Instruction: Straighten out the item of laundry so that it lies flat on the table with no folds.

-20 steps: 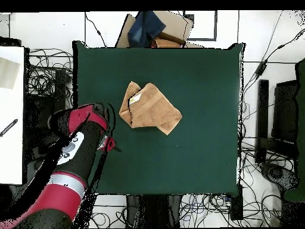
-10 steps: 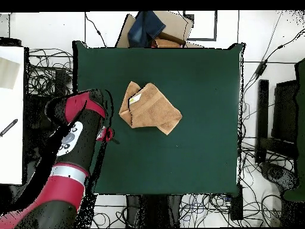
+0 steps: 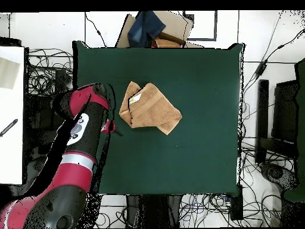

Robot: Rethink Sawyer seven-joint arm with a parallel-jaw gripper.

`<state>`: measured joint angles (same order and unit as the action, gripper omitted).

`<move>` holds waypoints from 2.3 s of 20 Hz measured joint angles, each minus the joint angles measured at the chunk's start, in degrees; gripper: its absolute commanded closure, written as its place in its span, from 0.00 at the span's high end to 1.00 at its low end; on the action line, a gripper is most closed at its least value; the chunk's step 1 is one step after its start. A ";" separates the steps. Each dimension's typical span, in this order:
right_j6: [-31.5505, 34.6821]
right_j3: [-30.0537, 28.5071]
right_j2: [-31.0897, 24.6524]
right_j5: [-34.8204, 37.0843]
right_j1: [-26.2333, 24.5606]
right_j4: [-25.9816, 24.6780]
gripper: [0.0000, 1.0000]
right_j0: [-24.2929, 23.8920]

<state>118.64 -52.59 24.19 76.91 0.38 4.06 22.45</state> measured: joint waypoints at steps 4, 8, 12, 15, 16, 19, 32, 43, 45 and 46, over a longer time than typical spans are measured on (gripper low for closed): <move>0.00 0.79 0.00 0.01 -1.43 -0.01 1.00 -0.40; 0.00 0.72 0.00 0.44 -1.62 0.00 1.00 -0.38; 0.00 0.73 0.01 2.19 -1.11 -0.01 1.00 -0.38; 0.00 0.79 0.01 3.84 -0.74 -0.01 1.00 -0.38; 0.00 0.87 0.00 4.34 -0.66 -0.01 1.00 -0.38; 0.00 1.47 0.01 6.36 -0.44 -0.01 1.00 -0.38; 0.00 5.35 0.01 0.36 -0.37 -0.06 1.00 -0.37; 0.00 5.35 0.01 -11.69 0.65 -0.08 1.00 -0.77; 0.00 5.35 0.01 -12.23 0.69 -0.07 1.00 -1.07; 0.00 5.35 0.01 -12.24 0.67 -0.08 1.00 -1.33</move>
<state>118.64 -47.24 24.20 64.67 1.06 3.98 21.12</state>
